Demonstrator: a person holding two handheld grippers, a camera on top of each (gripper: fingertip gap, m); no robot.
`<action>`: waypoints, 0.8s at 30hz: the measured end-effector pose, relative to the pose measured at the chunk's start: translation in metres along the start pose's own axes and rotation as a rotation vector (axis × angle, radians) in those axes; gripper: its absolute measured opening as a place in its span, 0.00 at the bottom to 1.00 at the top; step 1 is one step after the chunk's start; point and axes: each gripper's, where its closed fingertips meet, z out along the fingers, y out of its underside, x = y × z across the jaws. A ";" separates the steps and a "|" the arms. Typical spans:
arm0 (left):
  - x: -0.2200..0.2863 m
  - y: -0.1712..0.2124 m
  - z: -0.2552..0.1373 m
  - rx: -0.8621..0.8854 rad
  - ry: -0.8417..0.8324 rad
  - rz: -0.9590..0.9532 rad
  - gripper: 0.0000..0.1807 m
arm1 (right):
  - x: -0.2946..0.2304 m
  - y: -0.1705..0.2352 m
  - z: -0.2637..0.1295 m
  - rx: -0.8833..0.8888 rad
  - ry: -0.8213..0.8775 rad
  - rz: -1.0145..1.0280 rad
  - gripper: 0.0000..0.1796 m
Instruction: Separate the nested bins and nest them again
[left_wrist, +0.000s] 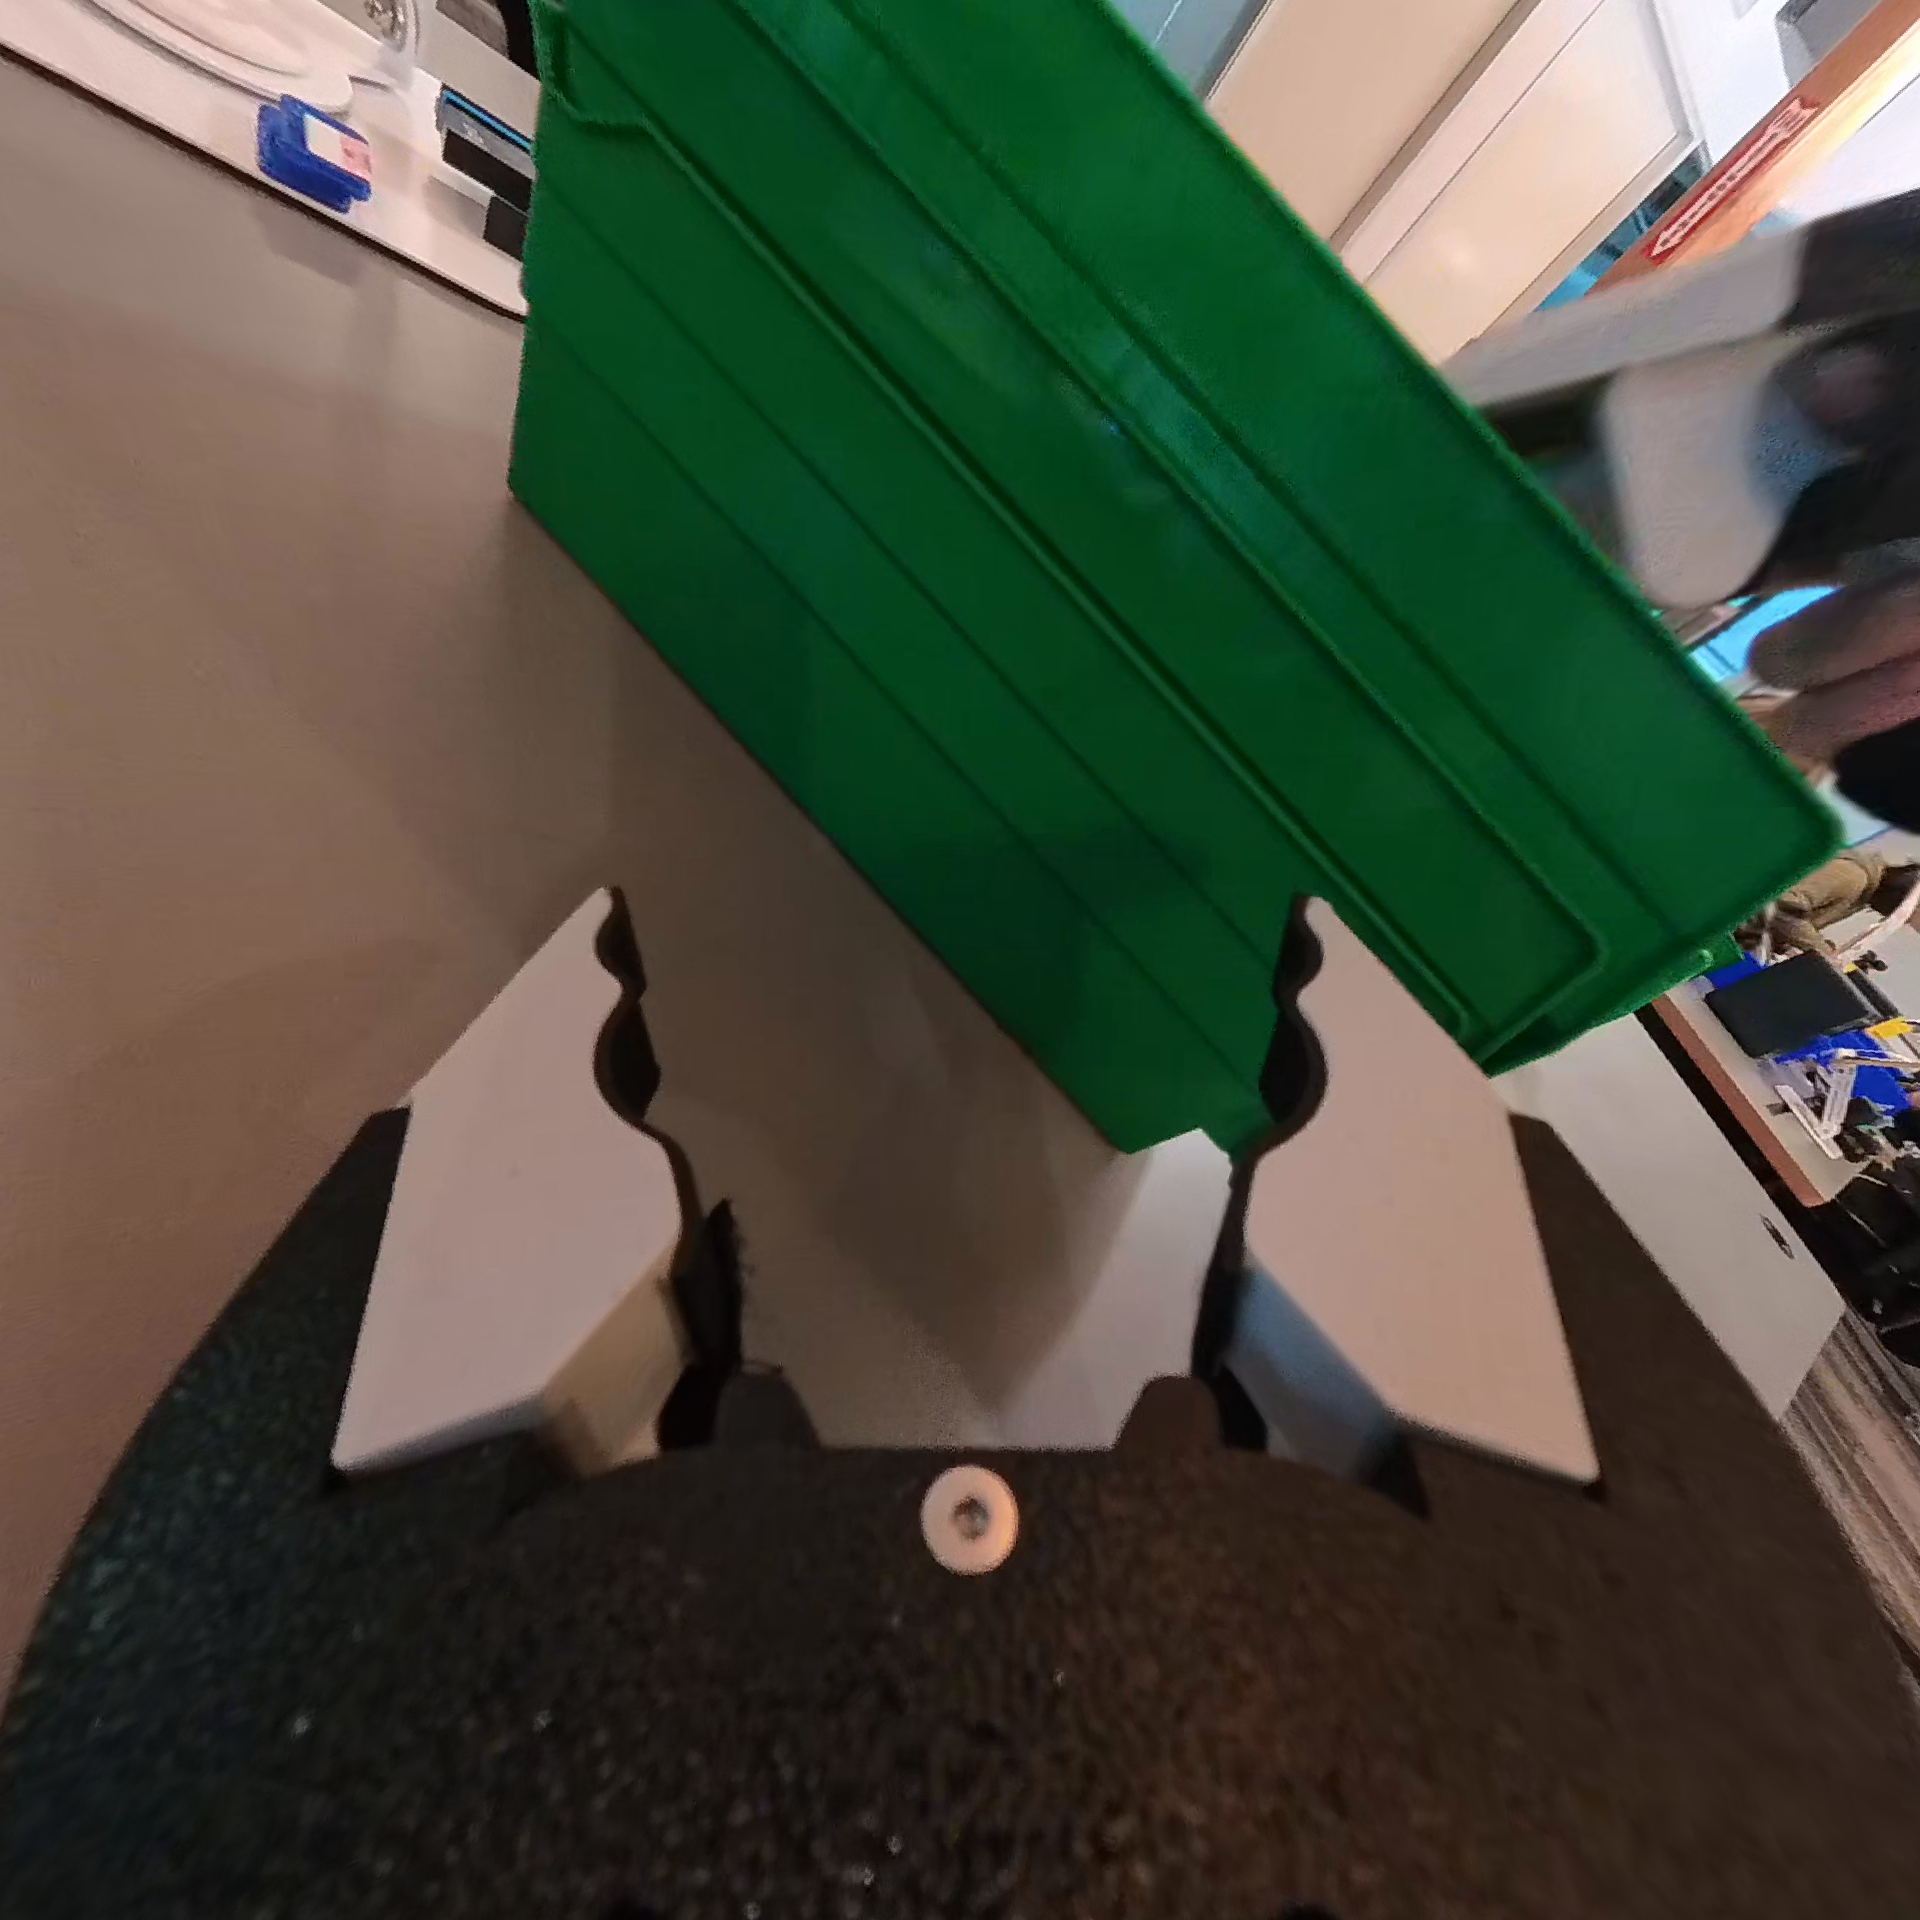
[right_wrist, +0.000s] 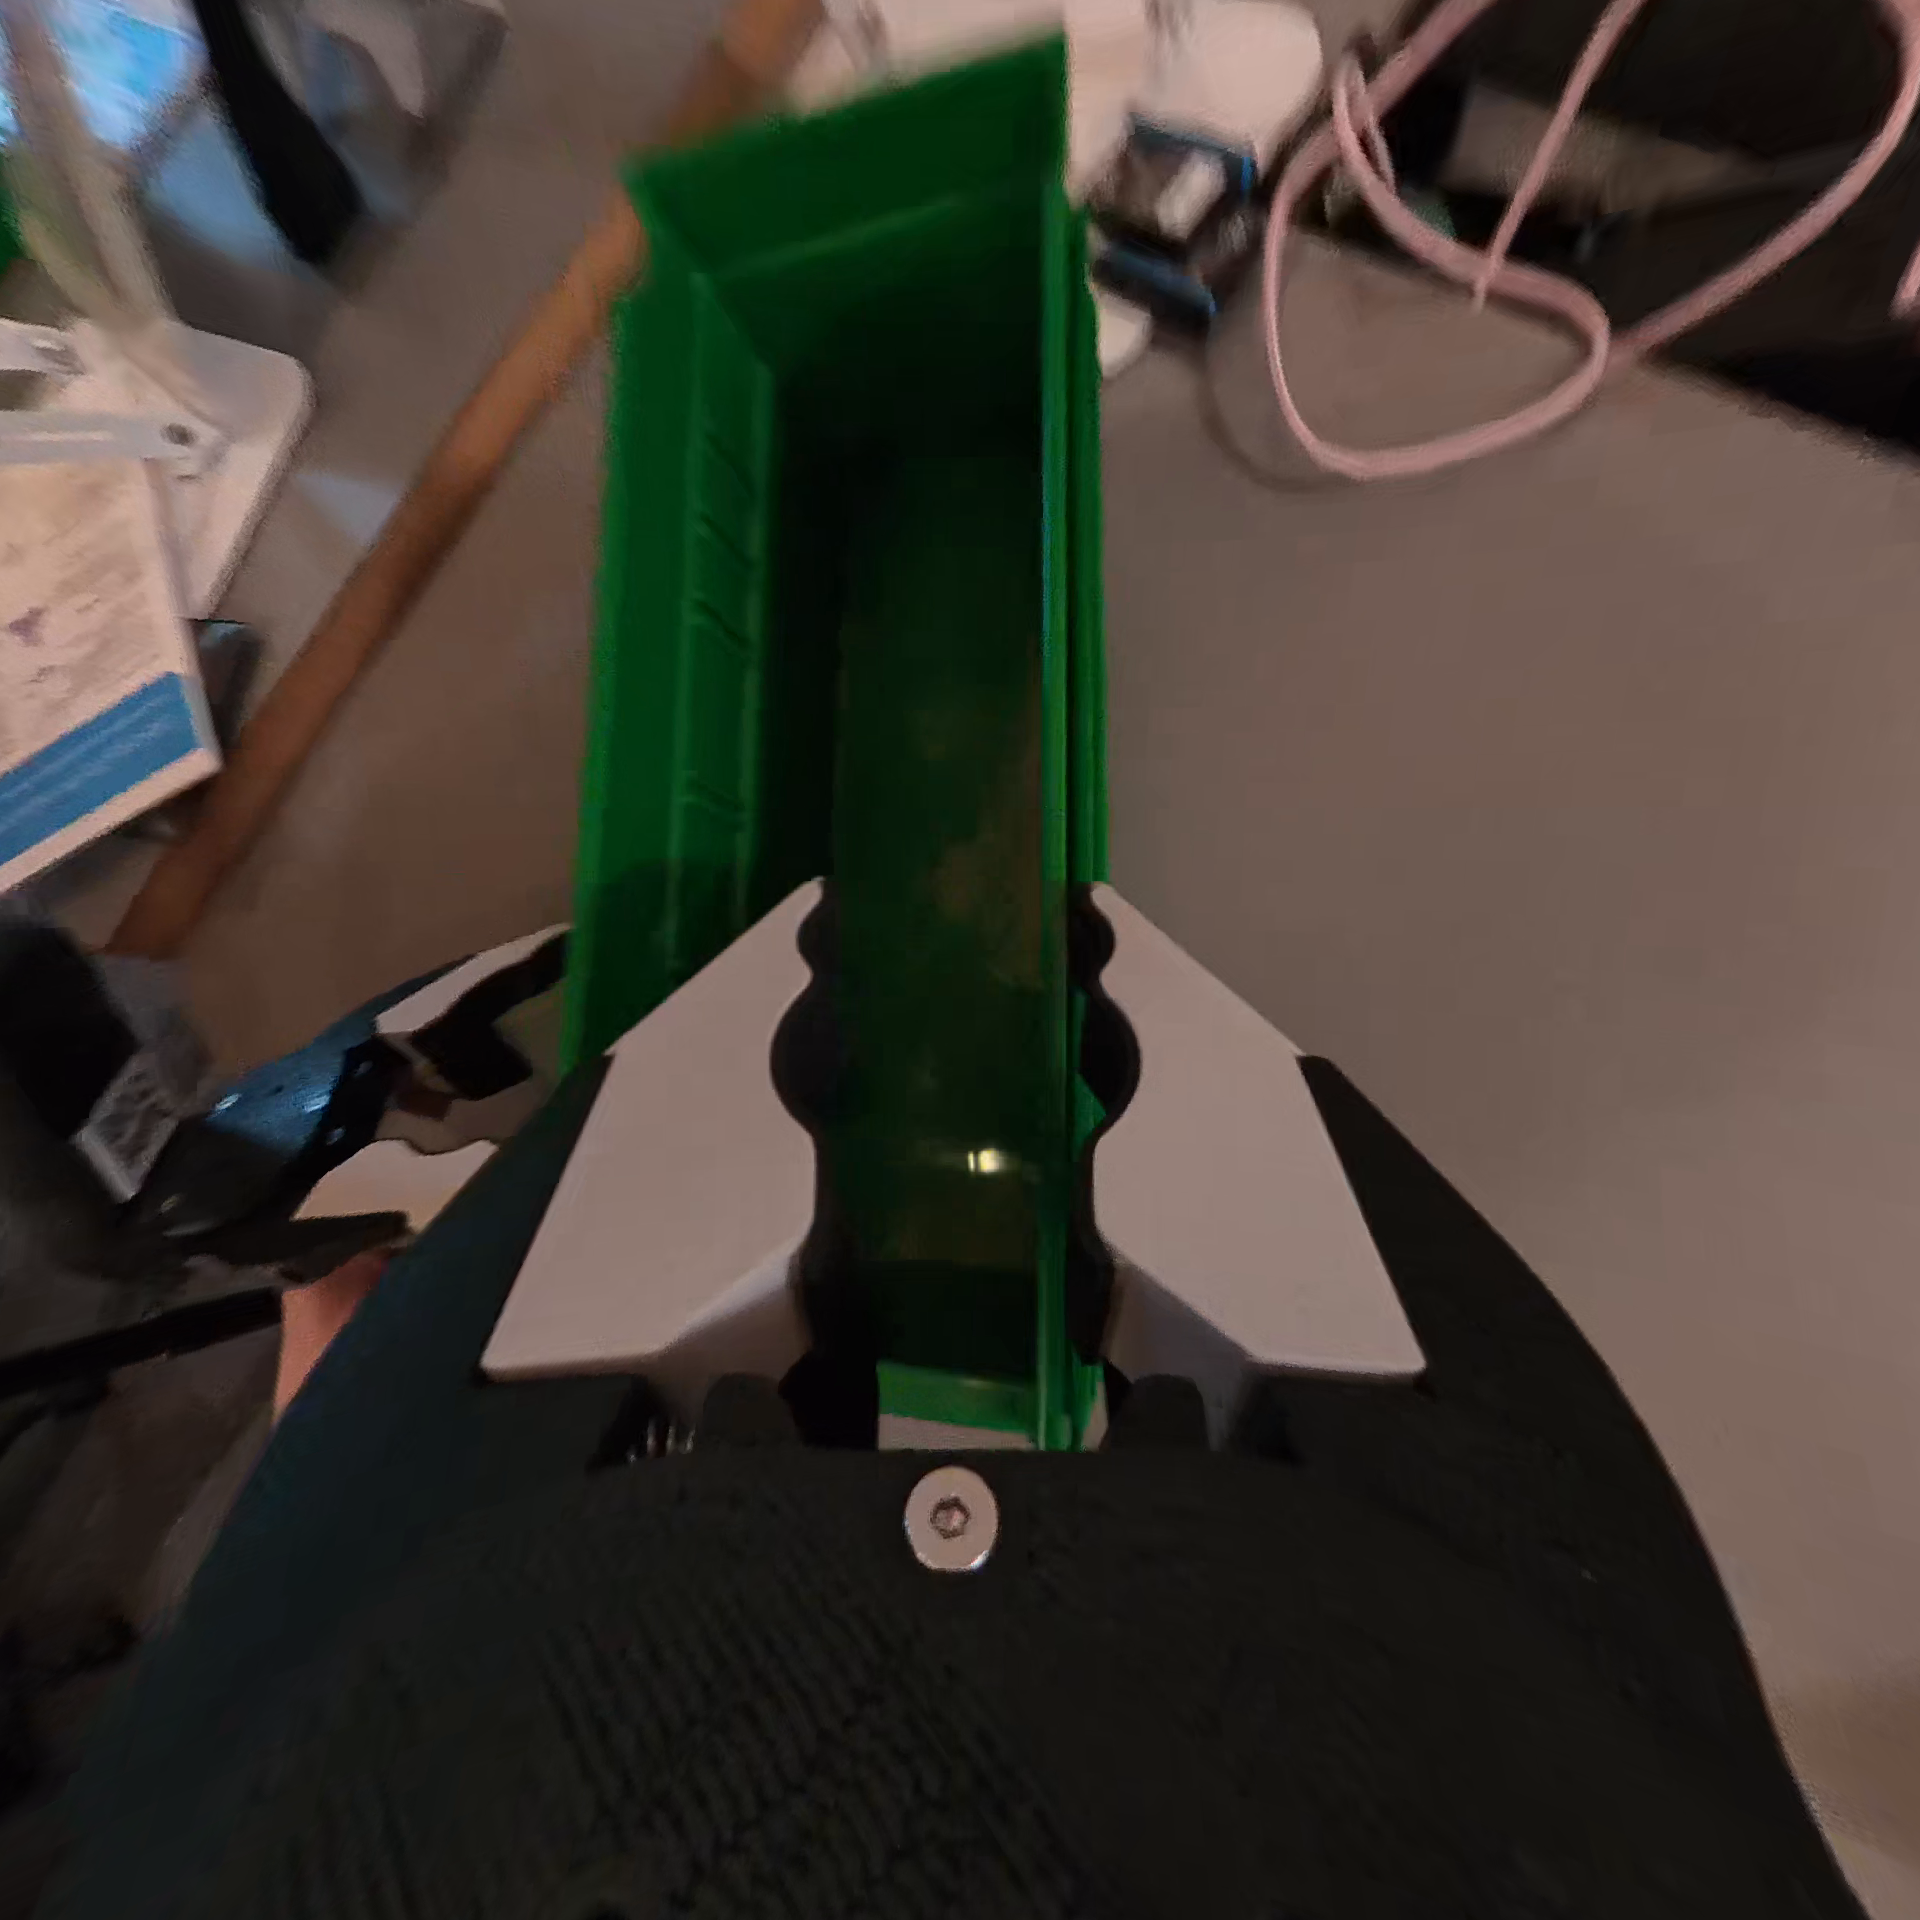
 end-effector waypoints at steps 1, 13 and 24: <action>0.000 0.001 0.001 -0.003 0.000 0.001 0.66 | -0.004 -0.008 -0.013 0.057 -0.029 -0.036 0.30; -0.008 -0.010 -0.005 0.068 0.002 0.000 0.68 | 0.234 0.122 -0.207 0.053 0.354 -0.575 0.41; -0.012 -0.008 0.002 0.077 -0.002 0.021 0.70 | 0.336 0.250 -0.155 -0.547 0.363 -0.497 0.26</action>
